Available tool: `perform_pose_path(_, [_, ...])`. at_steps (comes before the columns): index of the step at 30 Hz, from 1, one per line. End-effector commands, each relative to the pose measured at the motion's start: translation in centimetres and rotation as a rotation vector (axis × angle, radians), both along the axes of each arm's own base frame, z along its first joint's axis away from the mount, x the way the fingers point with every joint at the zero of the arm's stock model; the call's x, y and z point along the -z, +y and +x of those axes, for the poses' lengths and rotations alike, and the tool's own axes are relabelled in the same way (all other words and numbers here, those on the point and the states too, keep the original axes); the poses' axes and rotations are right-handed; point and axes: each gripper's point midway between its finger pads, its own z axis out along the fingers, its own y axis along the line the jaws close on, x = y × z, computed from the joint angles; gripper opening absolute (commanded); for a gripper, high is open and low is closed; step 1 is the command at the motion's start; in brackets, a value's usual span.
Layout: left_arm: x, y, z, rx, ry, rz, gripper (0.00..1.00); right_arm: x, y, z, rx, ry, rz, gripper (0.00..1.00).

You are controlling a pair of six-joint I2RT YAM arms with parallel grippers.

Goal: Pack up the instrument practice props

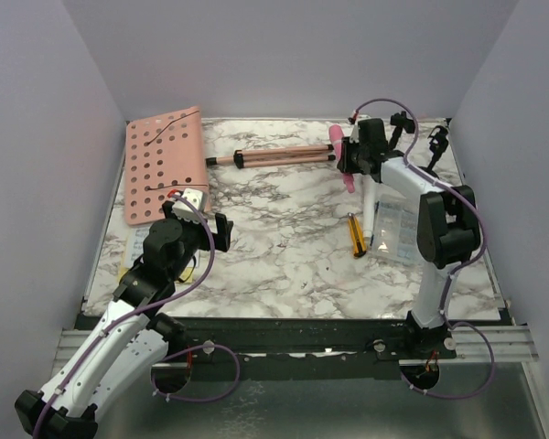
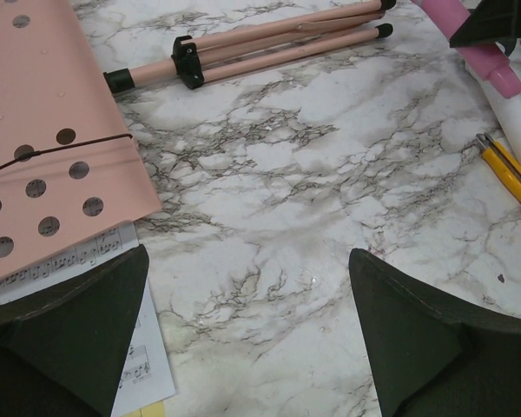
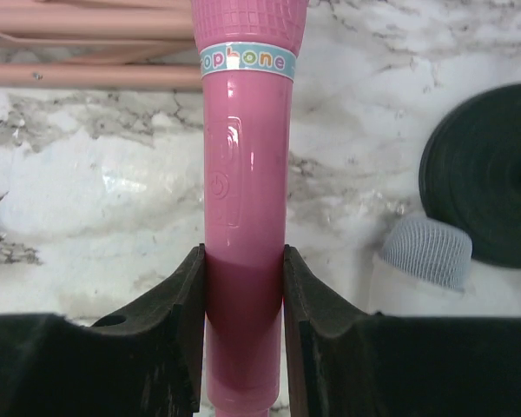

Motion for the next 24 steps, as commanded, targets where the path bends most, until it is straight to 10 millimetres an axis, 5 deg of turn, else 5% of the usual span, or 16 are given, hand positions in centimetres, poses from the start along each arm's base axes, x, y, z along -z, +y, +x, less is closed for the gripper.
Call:
perform_pose_path(1, [0.2, 0.6, -0.2, -0.02, 0.005, 0.013, 0.99, -0.3, -0.1, -2.9, 0.023, 0.011, 0.057, 0.07])
perform_pose_path(7, [0.2, 0.6, -0.2, -0.017, 0.006, 0.009, 0.99, 2.7, -1.2, -5.8, -0.016, 0.063, -0.01, 0.14])
perform_pose_path(13, [0.1, 0.7, -0.3, -0.024, 0.0, 0.003, 0.99, 2.9, -3.5, -5.1, 0.048, 0.009, -0.124, 0.34])
perform_pose_path(18, [-0.1, 0.8, -0.4, -0.028, -0.006, -0.003, 0.99, 1.1, -4.0, -5.2, 0.058, -0.037, -0.136, 0.67])
perform_pose_path(24, [-0.2, 0.8, -0.4, -0.026, -0.008, -0.008, 0.99, -3.6, -0.1, -8.8, -0.228, -0.085, -0.021, 0.81])
